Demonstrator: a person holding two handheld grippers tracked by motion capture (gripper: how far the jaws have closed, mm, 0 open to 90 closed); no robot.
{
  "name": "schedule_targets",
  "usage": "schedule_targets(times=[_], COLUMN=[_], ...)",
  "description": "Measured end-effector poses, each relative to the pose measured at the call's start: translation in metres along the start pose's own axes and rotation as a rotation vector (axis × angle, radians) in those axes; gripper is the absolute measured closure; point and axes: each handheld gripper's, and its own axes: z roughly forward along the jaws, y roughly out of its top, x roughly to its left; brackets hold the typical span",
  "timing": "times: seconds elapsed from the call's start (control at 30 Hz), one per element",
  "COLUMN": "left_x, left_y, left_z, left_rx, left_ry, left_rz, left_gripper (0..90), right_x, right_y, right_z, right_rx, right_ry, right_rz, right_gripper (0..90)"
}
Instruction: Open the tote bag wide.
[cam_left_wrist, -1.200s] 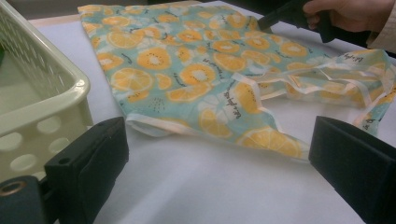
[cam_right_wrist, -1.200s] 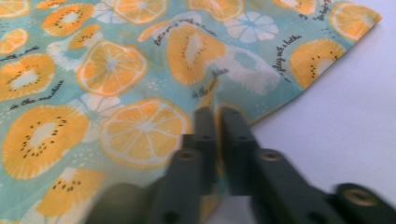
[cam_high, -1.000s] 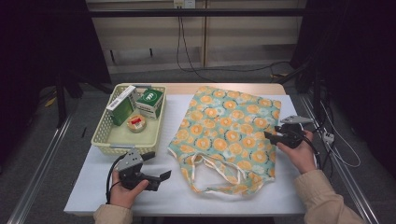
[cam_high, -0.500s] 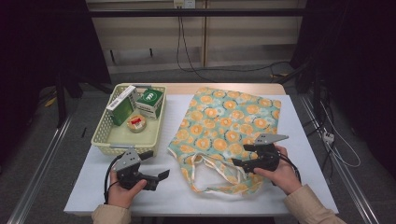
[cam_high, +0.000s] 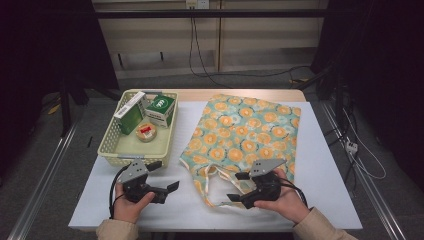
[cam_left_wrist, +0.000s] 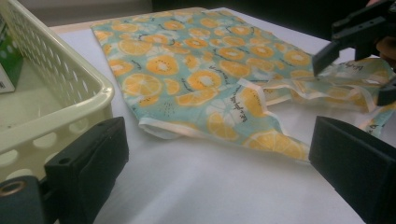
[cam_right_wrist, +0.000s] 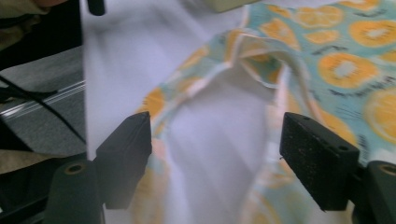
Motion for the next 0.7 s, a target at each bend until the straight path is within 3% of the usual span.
schedule_targets(times=[0.23,0.43,0.7], left_x=[0.003,0.010,0.019], left_y=[-0.001,-0.003,-0.008], left_z=[-0.003,-0.011,-0.025], left_rx=[-0.005,-0.024,-0.042], left_ry=[0.009,0.030,0.076], left_rz=[-0.008,-0.027,-0.057], left_gripper=[4.7,4.7,4.2], right_x=[0.022,0.027,0.024], right_y=[-0.002,-0.005,-0.009], right_z=[0.022,0.030,0.037], right_rx=[0.077,0.096,0.137], right_ry=[0.055,0.073,0.104], right_rz=[-0.081,-0.093,-0.093], right_gripper=[40.0,47.1,68.8])
